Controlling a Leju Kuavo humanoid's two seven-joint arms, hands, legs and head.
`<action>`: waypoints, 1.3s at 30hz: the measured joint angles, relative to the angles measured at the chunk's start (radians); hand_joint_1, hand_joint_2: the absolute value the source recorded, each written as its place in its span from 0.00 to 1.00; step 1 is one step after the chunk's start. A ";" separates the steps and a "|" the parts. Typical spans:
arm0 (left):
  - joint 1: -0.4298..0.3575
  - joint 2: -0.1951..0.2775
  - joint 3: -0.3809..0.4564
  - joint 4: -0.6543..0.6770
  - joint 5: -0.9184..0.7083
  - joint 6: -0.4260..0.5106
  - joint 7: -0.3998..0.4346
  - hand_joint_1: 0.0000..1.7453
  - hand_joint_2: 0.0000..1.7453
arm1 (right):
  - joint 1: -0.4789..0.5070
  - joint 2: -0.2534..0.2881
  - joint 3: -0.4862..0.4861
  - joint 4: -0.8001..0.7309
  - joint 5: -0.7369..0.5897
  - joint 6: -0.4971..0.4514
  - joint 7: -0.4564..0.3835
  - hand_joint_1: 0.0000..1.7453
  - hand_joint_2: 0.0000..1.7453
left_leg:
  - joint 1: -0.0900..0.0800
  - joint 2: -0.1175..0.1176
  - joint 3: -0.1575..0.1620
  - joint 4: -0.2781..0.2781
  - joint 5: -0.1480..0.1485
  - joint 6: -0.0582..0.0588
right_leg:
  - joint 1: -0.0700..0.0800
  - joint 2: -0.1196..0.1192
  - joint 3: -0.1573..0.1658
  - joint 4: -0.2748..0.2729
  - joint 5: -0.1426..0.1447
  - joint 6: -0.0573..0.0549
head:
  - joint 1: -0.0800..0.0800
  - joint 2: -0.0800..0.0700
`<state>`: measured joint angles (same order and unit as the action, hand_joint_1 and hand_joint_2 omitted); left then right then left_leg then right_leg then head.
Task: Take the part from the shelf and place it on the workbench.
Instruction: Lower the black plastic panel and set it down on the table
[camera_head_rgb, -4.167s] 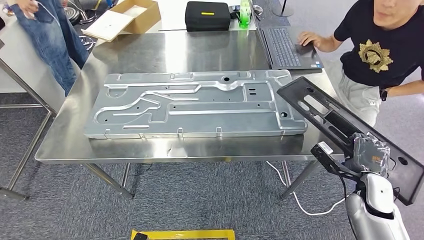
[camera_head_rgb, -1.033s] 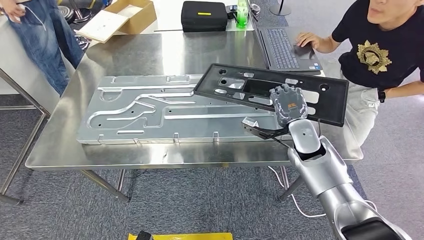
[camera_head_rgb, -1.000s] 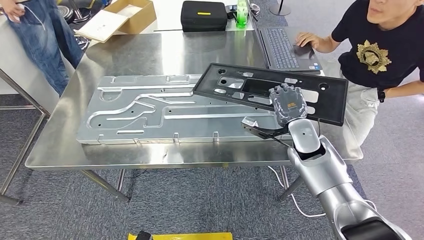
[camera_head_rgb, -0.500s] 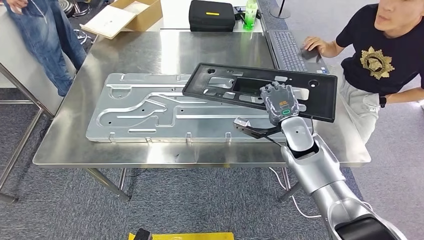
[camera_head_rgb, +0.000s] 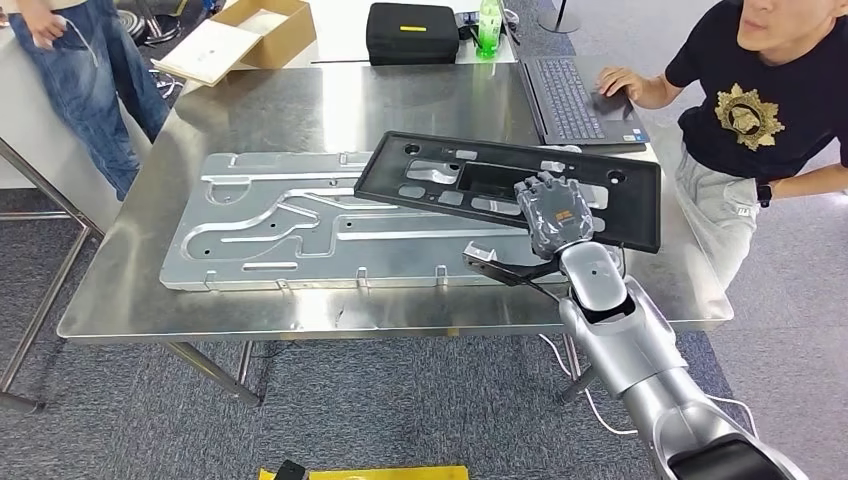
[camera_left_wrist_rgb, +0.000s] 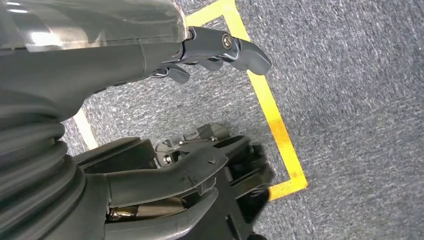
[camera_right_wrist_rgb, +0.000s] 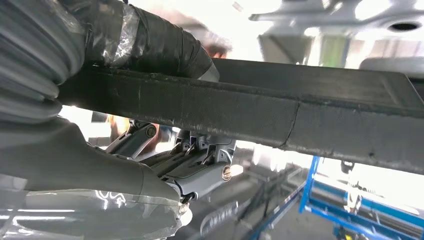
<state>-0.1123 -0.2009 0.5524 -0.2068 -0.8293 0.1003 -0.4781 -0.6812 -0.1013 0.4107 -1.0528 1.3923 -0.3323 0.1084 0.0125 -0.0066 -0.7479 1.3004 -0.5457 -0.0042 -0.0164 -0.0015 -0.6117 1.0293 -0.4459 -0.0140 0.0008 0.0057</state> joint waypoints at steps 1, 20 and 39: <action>0.000 0.000 0.000 0.000 0.000 0.000 0.000 0.00 1.00 | 0.005 0.000 -0.002 0.001 -0.024 -0.005 -0.005 1.00 1.00 | 0.004 0.000 0.013 -0.030 0.025 -0.003 | -0.001 0.000 0.001 0.001 -0.001 0.002 | 0.000 0.000; 0.000 0.004 0.000 0.000 -0.019 -0.002 -0.003 0.00 1.00 | 0.031 -0.049 -0.144 0.136 -0.192 -0.094 -0.118 1.00 1.00 | -0.016 -0.002 0.131 -0.268 0.110 0.046 | -0.001 0.002 -0.021 0.033 -0.004 0.035 | 0.001 0.000; -0.004 0.010 0.000 0.000 -0.029 -0.007 -0.001 0.00 1.00 | -0.010 -0.061 -0.149 0.272 -0.201 -0.035 -0.134 1.00 1.00 | -0.010 -0.003 0.126 -0.266 0.113 0.036 | -0.001 0.003 -0.007 0.012 -0.007 0.037 | 0.000 0.000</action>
<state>-0.1167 -0.1912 0.5524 -0.2068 -0.8583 0.0932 -0.4789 -0.6912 -0.1627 0.2613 -0.7808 1.1912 -0.3668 -0.0252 0.0025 -0.0098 -0.6224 1.0339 -0.4329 0.0314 -0.0177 0.0016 -0.6184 1.0417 -0.4531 0.0227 0.0011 0.0057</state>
